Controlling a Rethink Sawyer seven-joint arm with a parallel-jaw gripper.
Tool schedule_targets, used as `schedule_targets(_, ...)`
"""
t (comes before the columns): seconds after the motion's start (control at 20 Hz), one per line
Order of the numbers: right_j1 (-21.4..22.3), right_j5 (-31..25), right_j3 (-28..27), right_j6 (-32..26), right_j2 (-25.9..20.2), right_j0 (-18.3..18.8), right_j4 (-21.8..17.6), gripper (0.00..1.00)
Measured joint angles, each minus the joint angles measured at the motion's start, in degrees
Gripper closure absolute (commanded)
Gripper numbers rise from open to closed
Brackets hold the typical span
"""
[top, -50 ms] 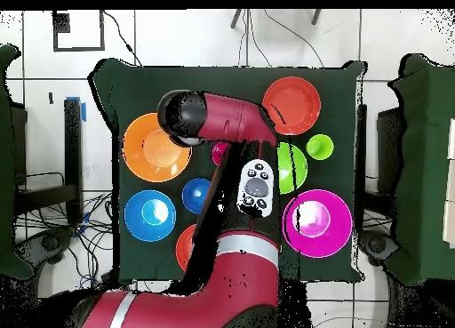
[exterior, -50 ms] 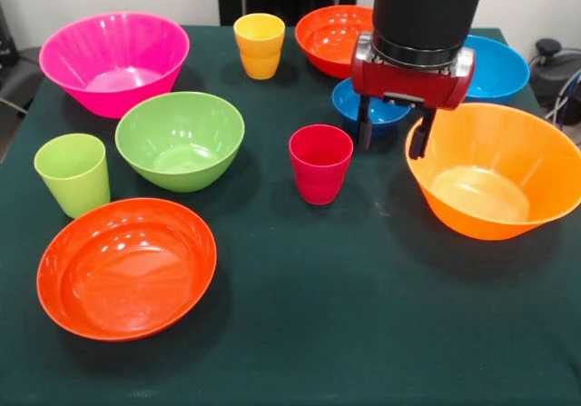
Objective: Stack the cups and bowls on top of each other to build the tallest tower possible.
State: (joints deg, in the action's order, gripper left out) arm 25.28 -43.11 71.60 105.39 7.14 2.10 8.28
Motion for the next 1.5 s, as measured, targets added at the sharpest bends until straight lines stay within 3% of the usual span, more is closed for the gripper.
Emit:
schedule_targets(0.35, -0.04, -0.34, -0.17, -0.14, -3.88, 1.61, -0.82, 0.00)
schedule_targets(0.5, -0.73, -0.34, -0.89, -1.82, -7.90, 3.42, -3.18, 0.00)
schedule_targets(0.9, -5.77, -3.64, -4.11, -12.74, -17.34, 7.63, -9.35, 0.00)
schedule_targets(1.2, -10.14, -7.47, -6.94, -20.05, -21.55, 8.40, -12.14, 0.00)
schedule_targets(1.5, -12.07, -7.82, -7.51, -21.44, -24.16, 8.48, -13.48, 0.00)
